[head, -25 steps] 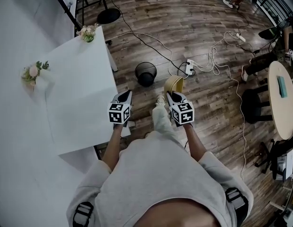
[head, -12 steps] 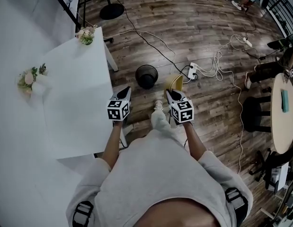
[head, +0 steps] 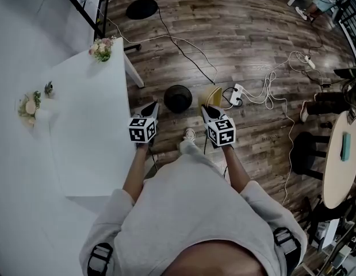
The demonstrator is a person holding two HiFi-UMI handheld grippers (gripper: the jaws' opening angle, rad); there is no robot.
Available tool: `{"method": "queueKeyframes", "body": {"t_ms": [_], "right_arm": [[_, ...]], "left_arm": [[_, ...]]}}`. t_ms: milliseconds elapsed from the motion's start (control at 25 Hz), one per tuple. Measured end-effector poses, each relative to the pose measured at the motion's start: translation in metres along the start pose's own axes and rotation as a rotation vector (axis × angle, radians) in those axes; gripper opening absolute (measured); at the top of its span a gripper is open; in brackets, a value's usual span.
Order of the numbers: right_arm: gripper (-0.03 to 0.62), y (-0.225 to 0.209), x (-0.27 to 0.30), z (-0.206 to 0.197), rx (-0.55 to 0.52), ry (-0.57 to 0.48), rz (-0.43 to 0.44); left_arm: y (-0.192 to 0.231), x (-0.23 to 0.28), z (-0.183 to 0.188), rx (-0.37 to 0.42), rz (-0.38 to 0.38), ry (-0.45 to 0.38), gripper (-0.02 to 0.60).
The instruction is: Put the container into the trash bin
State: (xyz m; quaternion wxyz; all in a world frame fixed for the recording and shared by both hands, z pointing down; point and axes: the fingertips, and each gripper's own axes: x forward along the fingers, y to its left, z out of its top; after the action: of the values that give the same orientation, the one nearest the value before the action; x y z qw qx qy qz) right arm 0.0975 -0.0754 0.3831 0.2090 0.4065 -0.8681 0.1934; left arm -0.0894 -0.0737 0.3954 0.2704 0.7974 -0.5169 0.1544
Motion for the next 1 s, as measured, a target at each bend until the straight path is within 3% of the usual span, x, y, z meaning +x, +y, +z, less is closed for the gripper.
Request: {"method": "queueKeyframes", "body": {"t_ms": [560,1000], "right_arm": [[0.028,-0.073,0.058,0.058,-0.021,-0.023,0.048],[0.028,-0.075,0.079,0.055,-0.016,0.007,0.094]], "left_arm": [[0.018,0.077,0.065,0.029,0.048,-0.006,0.011],[0.023,0.085,0.058,0.033,0.072,0.036,0.011]]}}
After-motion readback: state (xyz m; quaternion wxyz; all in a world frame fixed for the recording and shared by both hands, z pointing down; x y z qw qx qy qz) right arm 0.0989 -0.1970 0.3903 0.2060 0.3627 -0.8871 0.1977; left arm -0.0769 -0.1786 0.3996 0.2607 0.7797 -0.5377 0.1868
